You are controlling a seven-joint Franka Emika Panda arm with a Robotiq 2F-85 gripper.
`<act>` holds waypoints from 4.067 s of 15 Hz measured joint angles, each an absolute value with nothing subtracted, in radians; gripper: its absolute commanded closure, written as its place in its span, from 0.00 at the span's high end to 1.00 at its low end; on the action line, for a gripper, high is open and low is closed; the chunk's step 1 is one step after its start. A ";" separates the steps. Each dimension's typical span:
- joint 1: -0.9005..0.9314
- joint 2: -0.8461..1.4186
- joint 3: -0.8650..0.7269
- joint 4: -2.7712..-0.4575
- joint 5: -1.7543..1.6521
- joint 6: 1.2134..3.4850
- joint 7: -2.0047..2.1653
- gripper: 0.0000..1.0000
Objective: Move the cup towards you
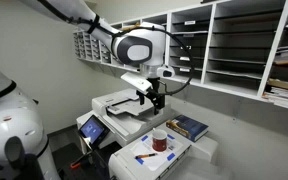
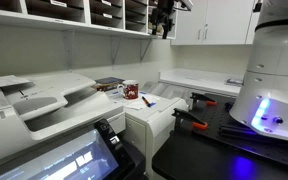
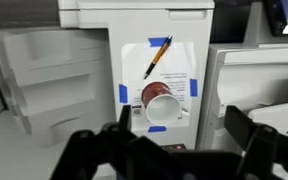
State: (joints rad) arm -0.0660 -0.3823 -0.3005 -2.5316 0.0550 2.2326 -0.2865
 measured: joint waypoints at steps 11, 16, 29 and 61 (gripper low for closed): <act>-0.068 -0.321 -0.277 -2.530 0.087 2.294 -0.267 1.00; -0.067 -0.055 -0.224 -2.478 0.180 2.477 -0.223 1.00; -0.119 0.535 -0.138 -2.108 0.228 2.574 -0.071 0.42; -0.101 0.448 -0.008 -2.326 0.102 2.723 -0.153 0.35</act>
State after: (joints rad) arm -0.1008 0.4477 -0.0079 -2.3262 0.1024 2.7234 -0.1534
